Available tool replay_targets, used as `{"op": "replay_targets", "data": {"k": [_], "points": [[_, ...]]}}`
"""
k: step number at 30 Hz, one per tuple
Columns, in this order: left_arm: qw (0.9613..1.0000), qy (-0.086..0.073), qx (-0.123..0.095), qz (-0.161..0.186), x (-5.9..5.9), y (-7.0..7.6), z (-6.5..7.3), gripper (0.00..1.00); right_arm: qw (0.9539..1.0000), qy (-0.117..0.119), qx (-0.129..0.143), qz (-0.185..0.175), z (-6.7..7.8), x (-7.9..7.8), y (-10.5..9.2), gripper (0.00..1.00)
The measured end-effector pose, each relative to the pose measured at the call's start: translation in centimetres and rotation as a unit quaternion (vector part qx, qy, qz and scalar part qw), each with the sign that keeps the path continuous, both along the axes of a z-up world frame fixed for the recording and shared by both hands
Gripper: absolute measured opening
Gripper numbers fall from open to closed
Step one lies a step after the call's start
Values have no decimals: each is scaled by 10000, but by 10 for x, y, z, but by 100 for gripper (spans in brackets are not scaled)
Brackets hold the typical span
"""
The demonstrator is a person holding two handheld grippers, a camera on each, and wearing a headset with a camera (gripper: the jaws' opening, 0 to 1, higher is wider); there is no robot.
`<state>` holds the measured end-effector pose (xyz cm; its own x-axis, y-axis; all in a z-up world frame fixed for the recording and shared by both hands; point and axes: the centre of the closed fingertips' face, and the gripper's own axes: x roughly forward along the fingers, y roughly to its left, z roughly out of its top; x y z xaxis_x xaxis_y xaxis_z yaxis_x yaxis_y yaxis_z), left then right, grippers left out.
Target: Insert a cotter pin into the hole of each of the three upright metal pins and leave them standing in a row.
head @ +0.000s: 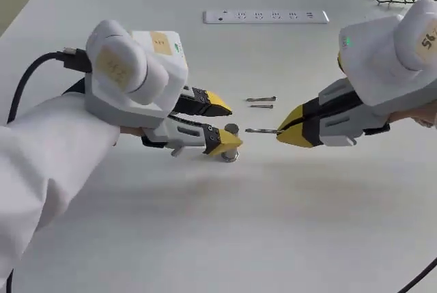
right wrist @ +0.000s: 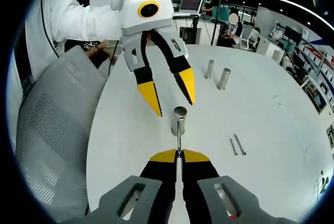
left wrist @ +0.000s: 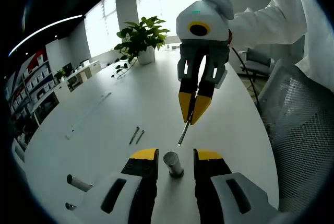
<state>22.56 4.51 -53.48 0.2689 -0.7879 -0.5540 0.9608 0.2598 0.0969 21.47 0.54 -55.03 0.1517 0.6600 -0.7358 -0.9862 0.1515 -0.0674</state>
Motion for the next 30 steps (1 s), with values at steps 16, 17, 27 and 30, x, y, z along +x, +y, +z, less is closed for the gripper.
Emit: {"op": "replay_targets", "data": {"k": [16,17,27,30], "points": [[9992,322,102,-225,6,0,-15,11,9998,152,84,72,-6,3,7,0],[9991,306,114,-260,6,-1,-15,11,9998,154,77,85,-7,3,8,0],[9988,242,187,-390,4,0,-16,11,9998,134,-15,154,-7,6,8,0],[9988,270,169,-379,4,0,-16,11,9998,139,16,147,-6,6,9,0]]}}
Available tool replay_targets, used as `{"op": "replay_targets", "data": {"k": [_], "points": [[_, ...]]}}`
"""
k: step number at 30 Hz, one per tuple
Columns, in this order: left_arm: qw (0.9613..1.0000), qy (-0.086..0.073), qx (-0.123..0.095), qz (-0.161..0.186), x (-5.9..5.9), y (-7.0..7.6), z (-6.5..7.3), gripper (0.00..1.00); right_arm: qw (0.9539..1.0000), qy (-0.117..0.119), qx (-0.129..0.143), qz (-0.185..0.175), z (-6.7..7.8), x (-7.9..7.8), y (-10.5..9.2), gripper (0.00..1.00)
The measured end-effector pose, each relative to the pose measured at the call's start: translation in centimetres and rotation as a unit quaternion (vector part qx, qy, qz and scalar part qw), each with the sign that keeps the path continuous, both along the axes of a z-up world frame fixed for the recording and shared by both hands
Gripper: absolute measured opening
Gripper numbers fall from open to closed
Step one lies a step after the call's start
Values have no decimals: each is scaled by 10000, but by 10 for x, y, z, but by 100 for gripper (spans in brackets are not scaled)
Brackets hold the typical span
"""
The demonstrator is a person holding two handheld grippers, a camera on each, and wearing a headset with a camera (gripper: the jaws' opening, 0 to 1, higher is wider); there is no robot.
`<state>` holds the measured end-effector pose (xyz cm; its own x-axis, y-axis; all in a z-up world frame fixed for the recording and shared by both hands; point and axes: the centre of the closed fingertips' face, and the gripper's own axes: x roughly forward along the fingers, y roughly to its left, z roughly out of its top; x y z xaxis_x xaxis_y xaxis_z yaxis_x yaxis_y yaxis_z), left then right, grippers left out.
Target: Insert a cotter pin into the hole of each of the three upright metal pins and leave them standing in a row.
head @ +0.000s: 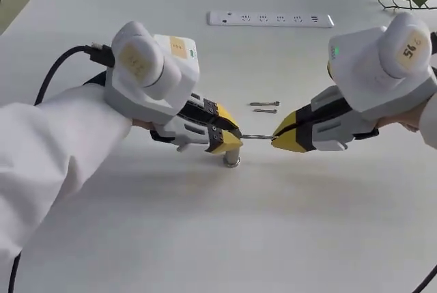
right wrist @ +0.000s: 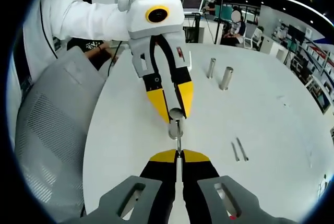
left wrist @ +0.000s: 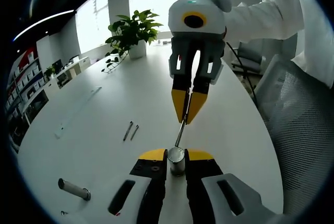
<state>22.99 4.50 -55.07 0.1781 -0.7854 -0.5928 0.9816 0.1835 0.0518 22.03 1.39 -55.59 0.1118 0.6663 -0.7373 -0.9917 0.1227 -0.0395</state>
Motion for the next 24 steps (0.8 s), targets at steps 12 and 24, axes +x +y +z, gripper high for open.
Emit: {"op": "replay_targets", "data": {"k": [12,24], "points": [[9999,-57,66,-61,0,-2,-1,11,9997,17,-88,244,-7,2,11,0],[10000,10,53,0,1,-2,-1,11,9985,-175,-131,507,-10,4,31,0]]}}
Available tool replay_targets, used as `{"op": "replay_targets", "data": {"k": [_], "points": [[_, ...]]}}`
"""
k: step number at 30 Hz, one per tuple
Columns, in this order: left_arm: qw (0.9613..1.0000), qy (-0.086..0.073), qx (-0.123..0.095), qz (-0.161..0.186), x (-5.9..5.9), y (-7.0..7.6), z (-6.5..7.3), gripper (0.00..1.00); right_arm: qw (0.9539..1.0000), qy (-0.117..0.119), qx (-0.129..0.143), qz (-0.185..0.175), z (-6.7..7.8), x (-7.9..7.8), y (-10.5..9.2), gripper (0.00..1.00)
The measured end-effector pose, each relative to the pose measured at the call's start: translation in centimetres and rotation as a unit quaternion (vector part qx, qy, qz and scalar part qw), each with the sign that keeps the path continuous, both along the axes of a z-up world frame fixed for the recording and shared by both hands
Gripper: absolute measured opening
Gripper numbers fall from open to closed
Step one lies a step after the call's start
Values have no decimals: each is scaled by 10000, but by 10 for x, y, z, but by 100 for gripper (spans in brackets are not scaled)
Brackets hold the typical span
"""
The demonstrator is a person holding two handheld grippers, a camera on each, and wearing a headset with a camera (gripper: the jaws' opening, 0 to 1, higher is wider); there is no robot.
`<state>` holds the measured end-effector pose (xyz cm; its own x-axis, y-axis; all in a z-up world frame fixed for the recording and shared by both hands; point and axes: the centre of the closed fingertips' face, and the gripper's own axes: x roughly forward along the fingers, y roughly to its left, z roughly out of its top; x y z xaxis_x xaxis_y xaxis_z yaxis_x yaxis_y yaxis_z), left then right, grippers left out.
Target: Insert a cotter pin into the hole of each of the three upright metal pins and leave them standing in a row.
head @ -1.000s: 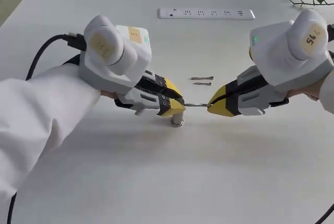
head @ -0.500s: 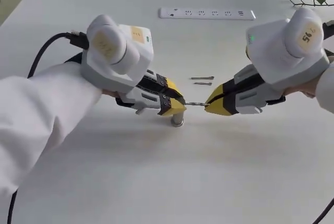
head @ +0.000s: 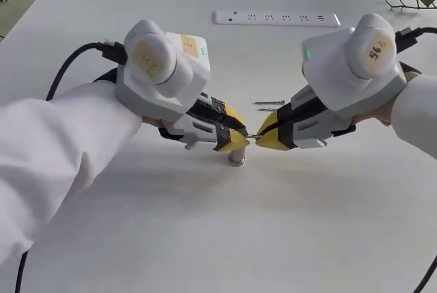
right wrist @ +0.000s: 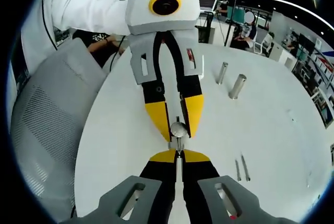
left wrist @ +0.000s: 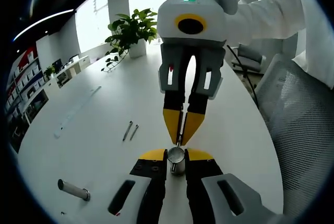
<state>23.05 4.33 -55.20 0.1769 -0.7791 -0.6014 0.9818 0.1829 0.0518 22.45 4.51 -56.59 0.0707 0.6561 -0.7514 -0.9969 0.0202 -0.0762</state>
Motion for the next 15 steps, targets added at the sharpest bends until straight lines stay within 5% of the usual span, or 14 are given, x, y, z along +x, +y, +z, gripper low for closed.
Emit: {"op": "replay_targets", "data": {"k": [7,15], "points": [[10000,-18,36,-16,-1,0,0,11,9997,-125,7,193,1,-2,7,0],[10000,-16,63,-7,-1,0,-1,11,9997,-9,167,-182,-2,0,0,8]]}}
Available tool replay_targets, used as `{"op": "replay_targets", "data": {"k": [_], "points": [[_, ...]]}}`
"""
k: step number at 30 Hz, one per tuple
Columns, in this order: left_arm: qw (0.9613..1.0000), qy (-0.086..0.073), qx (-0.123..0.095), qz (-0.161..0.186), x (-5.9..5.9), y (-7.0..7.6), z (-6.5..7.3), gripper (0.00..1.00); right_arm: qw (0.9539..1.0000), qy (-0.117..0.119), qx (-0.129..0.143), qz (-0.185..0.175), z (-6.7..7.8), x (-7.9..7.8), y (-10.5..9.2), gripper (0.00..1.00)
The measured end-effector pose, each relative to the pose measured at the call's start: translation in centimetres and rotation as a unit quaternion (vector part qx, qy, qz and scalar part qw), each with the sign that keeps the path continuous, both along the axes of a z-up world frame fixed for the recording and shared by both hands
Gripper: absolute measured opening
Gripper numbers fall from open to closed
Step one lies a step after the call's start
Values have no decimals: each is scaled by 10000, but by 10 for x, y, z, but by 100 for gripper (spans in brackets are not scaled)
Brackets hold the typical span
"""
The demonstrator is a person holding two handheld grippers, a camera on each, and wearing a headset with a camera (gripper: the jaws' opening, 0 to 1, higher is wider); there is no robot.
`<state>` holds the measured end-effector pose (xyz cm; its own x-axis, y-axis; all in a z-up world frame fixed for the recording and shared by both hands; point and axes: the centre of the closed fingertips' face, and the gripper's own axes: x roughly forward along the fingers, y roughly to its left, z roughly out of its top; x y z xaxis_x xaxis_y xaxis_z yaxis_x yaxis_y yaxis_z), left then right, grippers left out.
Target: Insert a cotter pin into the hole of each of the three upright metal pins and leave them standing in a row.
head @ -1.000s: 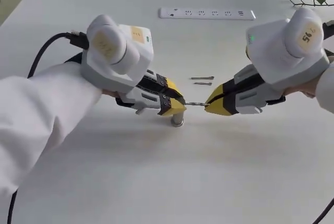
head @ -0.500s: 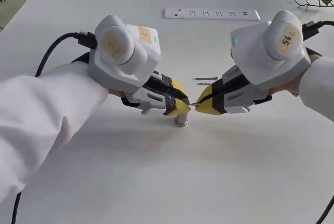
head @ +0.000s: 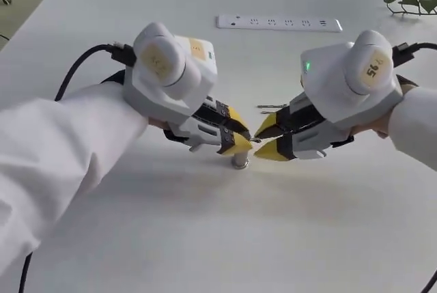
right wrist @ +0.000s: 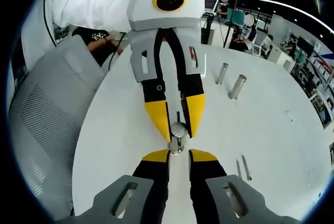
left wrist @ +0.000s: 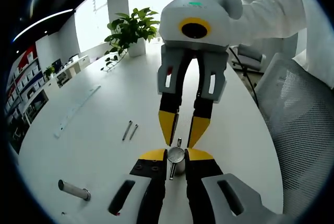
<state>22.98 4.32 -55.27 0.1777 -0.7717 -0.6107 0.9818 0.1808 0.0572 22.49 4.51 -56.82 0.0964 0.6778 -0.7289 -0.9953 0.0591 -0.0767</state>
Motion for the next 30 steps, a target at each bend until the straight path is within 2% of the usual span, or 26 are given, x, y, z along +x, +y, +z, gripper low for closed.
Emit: {"op": "replay_targets", "data": {"k": [6,14,16,22,25,27,29,30], "points": [[10000,-2,26,-1,0,-1,-1,11,9994,141,293,-123,13,-2,-2,0],[10000,-7,46,-4,0,-1,-1,11,9994,81,321,-53,14,-2,6,0],[10000,10,44,11,0,-1,-1,12,9996,-18,283,56,14,-3,9,0],[10000,59,39,34,-1,0,-2,12,9996,8,290,9,14,-3,7,0],[9999,123,8,30,-5,3,-1,17,9992,58,376,-125,16,-4,6,7],[9997,214,-84,38,-9,5,1,23,9988,70,437,-188,18,-4,5,11],[9995,267,-175,54,-16,11,2,33,9979,161,535,-341,20,-5,3,13],[9990,355,-243,110,-19,13,3,39,9977,144,565,-340,20,-6,3,16]]}}
